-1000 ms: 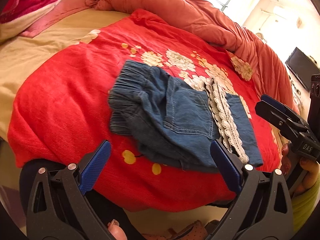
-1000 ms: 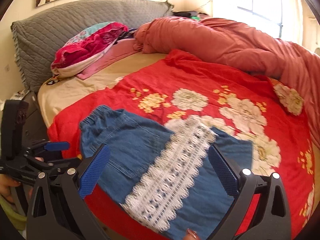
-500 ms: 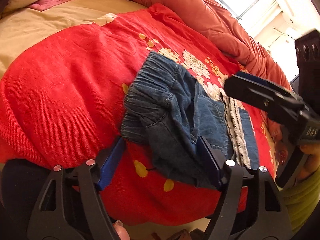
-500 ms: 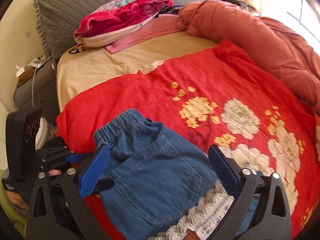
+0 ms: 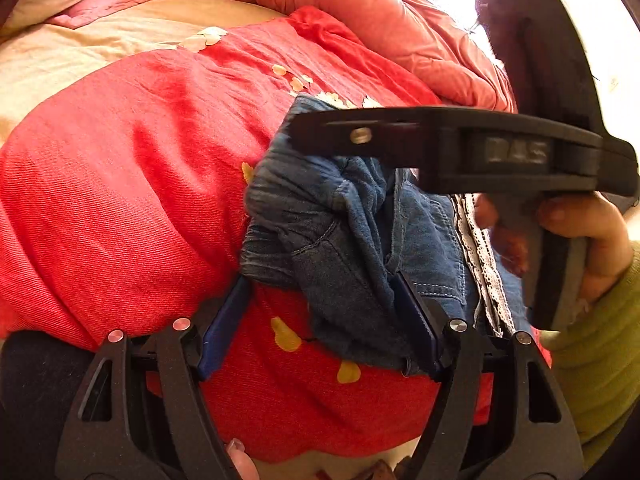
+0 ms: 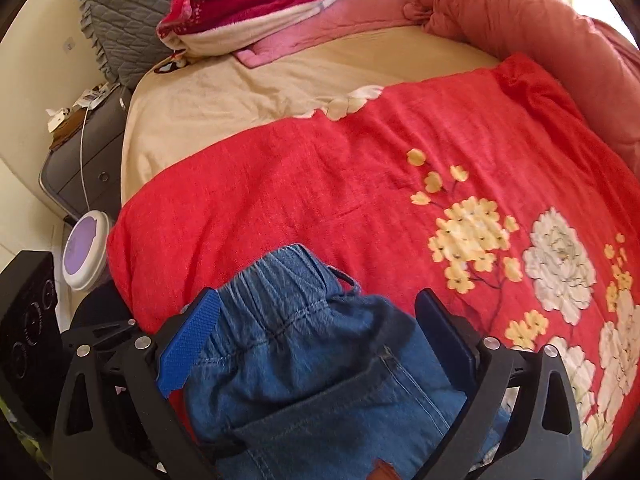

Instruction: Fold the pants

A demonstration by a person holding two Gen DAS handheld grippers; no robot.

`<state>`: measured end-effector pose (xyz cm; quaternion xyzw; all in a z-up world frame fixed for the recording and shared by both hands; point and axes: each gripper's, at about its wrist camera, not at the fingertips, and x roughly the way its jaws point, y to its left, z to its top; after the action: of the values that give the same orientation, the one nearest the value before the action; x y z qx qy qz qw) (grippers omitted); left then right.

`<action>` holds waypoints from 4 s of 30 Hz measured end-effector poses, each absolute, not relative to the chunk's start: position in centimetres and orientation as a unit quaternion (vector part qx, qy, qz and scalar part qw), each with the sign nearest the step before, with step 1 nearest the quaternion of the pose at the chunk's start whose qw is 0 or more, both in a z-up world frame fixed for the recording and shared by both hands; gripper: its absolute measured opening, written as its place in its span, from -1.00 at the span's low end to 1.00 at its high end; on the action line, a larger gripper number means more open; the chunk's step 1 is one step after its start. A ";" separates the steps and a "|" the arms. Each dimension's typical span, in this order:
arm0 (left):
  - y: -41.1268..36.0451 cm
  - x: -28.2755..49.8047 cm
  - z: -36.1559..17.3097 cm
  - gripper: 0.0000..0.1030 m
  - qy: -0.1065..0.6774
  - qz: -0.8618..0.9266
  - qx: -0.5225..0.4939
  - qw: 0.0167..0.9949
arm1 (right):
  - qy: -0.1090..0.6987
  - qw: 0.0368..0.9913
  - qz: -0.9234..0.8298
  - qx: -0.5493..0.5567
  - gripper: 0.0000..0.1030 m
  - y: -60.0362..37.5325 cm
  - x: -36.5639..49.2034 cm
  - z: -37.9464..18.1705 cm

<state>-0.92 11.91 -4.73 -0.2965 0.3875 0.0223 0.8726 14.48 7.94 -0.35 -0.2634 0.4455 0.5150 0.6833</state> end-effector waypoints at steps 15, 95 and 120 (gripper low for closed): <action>12.0 -0.8 -4.3 0.51 0.367 0.019 -0.320 0.873 | 0.463 0.658 0.574 -0.156 -0.36 5.6 15.4 0.5; -3.0 2.6 -2.6 0.23 0.428 -0.071 -0.137 0.891 | 0.425 0.795 0.420 -0.104 0.16 -18.2 18.1 3.8; -2.9 1.9 -2.8 0.24 0.434 -0.086 -0.150 0.884 | 0.432 0.784 0.363 -0.260 -0.91 -10.4 19.4 -1.7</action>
<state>1.87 -2.92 -2.76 -0.1497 0.4337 -0.0863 0.8843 19.44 -10.38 -1.72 -0.2597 0.4317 0.3631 0.7838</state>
